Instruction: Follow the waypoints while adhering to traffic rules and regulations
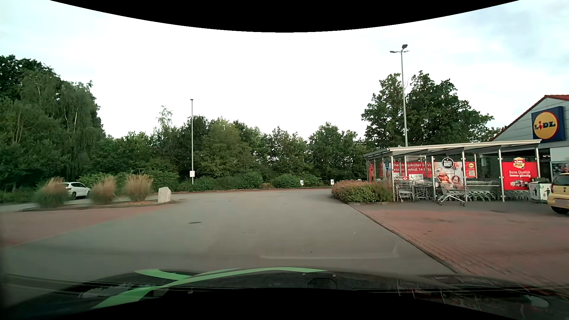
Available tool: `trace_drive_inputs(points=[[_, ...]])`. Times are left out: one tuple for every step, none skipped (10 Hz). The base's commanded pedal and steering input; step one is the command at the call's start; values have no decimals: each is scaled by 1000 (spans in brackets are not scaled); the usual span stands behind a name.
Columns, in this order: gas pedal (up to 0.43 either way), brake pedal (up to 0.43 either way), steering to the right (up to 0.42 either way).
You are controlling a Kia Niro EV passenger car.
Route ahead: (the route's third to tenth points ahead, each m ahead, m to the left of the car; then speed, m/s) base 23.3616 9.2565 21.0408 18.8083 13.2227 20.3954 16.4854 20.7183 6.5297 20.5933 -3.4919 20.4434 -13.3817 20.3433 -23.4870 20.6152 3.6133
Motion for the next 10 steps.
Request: trace_drive_inputs(points=[[59,0,-2],[47,0,-1],[20,0,-2],[0,0,-1],[0,0,0],[0,0,0],[0,0,0],[0,0,3],[0,0,6],[0,0,7]])
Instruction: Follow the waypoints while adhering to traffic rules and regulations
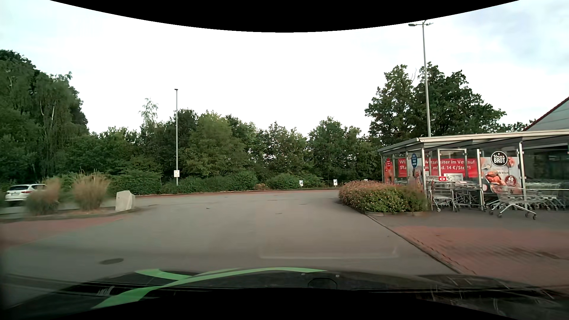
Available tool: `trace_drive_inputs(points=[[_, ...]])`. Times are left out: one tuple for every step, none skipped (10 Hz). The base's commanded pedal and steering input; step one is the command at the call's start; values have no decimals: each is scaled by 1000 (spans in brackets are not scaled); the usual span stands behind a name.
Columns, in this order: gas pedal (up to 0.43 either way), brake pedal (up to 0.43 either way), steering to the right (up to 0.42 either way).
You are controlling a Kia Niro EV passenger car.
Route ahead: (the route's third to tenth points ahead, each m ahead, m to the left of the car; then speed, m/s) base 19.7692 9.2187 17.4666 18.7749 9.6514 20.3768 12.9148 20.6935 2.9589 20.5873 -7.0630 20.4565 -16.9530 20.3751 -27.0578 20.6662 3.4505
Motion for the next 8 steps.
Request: trace_drive_inputs(points=[[0,0,8],[0,0,8],[0,0,8],[0,0,11],[0,0,13],[0,0,15],[0,0,16],[0,0,16]])
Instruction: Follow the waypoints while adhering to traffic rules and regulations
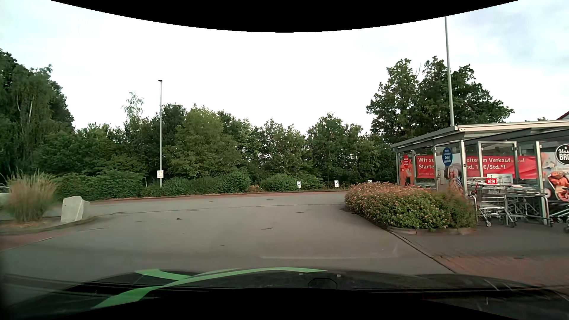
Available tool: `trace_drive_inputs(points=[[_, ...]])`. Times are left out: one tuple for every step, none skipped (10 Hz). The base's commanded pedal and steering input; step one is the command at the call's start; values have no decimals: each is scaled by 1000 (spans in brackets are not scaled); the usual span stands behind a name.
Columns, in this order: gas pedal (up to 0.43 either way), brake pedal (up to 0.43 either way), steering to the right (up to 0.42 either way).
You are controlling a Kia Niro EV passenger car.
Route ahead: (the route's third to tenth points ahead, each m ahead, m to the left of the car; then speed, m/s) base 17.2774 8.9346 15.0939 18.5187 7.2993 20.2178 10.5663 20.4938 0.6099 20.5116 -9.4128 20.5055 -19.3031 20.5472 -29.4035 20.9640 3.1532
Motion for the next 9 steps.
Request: trace_drive_inputs(points=[[0,0,16],[0,0,16],[0,0,16],[0,0,16],[0,0,15],[0,0,15],[0,0,14],[0,0,14],[0,0,13]])
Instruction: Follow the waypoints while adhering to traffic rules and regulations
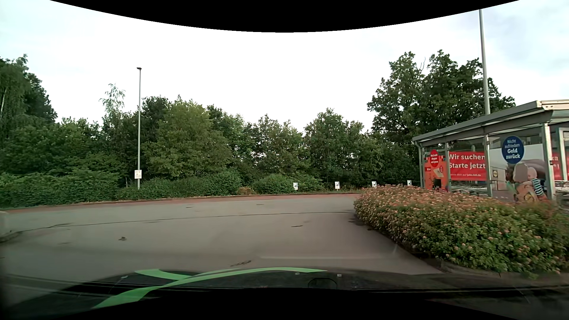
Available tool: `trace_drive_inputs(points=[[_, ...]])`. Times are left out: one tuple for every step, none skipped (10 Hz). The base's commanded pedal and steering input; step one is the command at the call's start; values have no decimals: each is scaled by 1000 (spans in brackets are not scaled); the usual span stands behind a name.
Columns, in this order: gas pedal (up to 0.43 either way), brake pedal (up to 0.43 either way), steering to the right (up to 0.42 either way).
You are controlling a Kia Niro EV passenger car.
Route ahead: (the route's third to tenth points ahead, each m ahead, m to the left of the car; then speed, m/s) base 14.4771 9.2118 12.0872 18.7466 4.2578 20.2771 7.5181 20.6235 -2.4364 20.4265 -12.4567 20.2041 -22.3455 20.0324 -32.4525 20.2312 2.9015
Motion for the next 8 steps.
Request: trace_drive_inputs(points=[[0,0,13],[0,0,12],[0,6,12],[0,30,12],[0,43,10],[0,55,7],[0,61,5],[0,85,4]])
